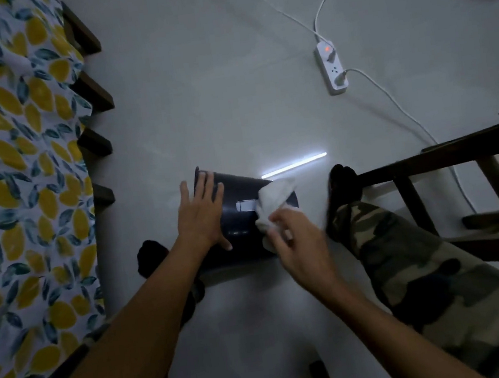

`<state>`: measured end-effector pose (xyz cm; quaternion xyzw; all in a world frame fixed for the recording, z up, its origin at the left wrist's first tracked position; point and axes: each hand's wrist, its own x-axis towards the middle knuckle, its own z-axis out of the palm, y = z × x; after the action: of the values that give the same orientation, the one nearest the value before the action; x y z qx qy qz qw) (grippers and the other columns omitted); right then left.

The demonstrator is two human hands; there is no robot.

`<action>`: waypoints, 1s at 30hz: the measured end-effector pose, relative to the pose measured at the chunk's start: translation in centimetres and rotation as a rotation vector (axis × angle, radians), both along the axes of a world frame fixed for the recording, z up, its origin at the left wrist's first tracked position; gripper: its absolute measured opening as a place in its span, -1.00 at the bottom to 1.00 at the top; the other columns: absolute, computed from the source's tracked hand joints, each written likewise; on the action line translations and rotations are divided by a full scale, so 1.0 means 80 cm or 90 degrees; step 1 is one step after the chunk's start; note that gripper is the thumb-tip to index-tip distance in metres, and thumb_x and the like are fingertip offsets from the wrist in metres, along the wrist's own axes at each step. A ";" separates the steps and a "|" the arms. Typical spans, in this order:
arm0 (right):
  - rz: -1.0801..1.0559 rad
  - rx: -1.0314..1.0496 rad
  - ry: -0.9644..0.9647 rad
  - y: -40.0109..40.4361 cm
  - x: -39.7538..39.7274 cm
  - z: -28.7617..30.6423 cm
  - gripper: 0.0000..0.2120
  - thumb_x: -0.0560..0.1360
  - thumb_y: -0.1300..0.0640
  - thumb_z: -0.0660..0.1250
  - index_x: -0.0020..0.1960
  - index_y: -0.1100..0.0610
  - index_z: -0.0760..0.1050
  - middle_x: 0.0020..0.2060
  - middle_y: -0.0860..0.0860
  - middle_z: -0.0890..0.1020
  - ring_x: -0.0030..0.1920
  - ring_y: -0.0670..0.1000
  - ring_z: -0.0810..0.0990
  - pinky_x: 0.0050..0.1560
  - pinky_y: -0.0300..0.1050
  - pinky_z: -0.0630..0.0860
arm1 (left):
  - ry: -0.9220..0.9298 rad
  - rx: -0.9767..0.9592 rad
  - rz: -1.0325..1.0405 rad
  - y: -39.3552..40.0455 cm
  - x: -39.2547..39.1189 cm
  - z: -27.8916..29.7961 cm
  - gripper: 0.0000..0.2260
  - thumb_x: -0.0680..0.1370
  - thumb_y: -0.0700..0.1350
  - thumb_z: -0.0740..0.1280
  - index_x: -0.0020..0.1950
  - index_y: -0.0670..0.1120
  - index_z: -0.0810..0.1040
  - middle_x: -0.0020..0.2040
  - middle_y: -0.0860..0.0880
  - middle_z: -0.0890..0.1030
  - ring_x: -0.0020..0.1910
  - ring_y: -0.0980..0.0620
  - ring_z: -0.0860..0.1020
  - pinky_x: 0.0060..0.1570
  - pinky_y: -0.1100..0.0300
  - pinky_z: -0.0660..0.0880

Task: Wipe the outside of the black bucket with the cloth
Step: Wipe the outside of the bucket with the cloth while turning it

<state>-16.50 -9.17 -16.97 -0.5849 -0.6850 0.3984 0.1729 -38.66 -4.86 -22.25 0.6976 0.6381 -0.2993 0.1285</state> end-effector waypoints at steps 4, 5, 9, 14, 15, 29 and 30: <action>0.218 0.065 -0.260 -0.010 -0.029 -0.075 -0.59 0.62 -0.25 0.11 0.37 -0.10 0.44 0.55 0.09 0.31 0.54 0.16 0.26 0.52 0.19 0.27 | 0.024 -0.020 -0.051 0.006 -0.002 -0.018 0.46 0.08 0.57 0.43 0.63 -0.22 -0.20 0.64 -0.27 -0.15 0.62 -0.22 -0.18 0.53 -0.28 -0.24; 0.228 0.059 -0.298 -0.007 -0.035 -0.087 -0.52 0.63 -0.26 0.07 0.46 -0.09 0.37 0.60 0.14 0.22 0.58 0.23 0.19 0.52 0.24 0.23 | 0.021 -0.018 -0.065 0.005 -0.003 -0.022 0.46 0.09 0.57 0.43 0.63 -0.25 -0.20 0.63 -0.28 -0.15 0.62 -0.22 -0.18 0.54 -0.25 -0.24; 0.247 0.057 -0.345 0.005 -0.058 -0.128 -0.36 0.69 -0.25 -0.12 0.65 0.07 0.13 0.65 0.20 0.03 0.63 0.26 0.02 0.53 0.35 0.16 | -0.012 -0.011 -0.076 0.006 -0.008 -0.035 0.45 0.13 0.56 0.43 0.62 -0.28 -0.22 0.63 -0.31 -0.17 0.62 -0.24 -0.19 0.57 -0.19 -0.21; 0.211 0.091 -0.371 0.023 -0.087 -0.154 -0.35 0.69 -0.20 -0.07 0.66 0.15 0.10 0.65 0.19 0.03 0.64 0.21 0.01 0.57 0.28 0.07 | -0.023 -0.020 -0.088 0.019 -0.017 -0.041 0.41 0.18 0.54 0.43 0.61 -0.28 -0.23 0.63 -0.30 -0.16 0.62 -0.24 -0.17 0.55 -0.23 -0.20; 0.203 0.098 -0.363 0.032 -0.094 -0.154 -0.36 0.69 -0.17 -0.03 0.66 0.16 0.10 0.65 0.18 0.05 0.65 0.19 0.01 0.58 0.26 0.06 | -0.023 -0.028 -0.092 0.020 -0.018 -0.041 0.42 0.17 0.55 0.42 0.61 -0.28 -0.23 0.63 -0.30 -0.16 0.62 -0.24 -0.17 0.55 -0.24 -0.20; 0.021 0.024 -0.319 0.056 -0.038 -0.161 -0.37 0.68 -0.10 -0.07 0.64 0.23 0.10 0.63 0.16 0.15 0.64 0.10 0.08 0.61 0.10 0.07 | -0.060 -0.050 -0.059 0.033 -0.020 -0.039 0.51 0.05 0.59 0.42 0.62 -0.25 -0.23 0.64 -0.26 -0.18 0.62 -0.21 -0.20 0.55 -0.22 -0.20; 0.062 0.034 -0.320 0.033 -0.042 -0.155 -0.38 0.69 -0.08 -0.04 0.66 0.22 0.06 0.65 0.15 0.08 0.65 0.10 0.01 0.62 0.12 0.04 | -0.057 -0.050 -0.057 0.031 -0.020 -0.040 0.50 0.06 0.59 0.42 0.62 -0.25 -0.25 0.64 -0.26 -0.19 0.62 -0.21 -0.21 0.55 -0.23 -0.20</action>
<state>-19.89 -6.55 -29.41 -0.6274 -0.7439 0.2301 -0.0068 -40.25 -2.36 -25.42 0.7327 0.5875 -0.2981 0.1708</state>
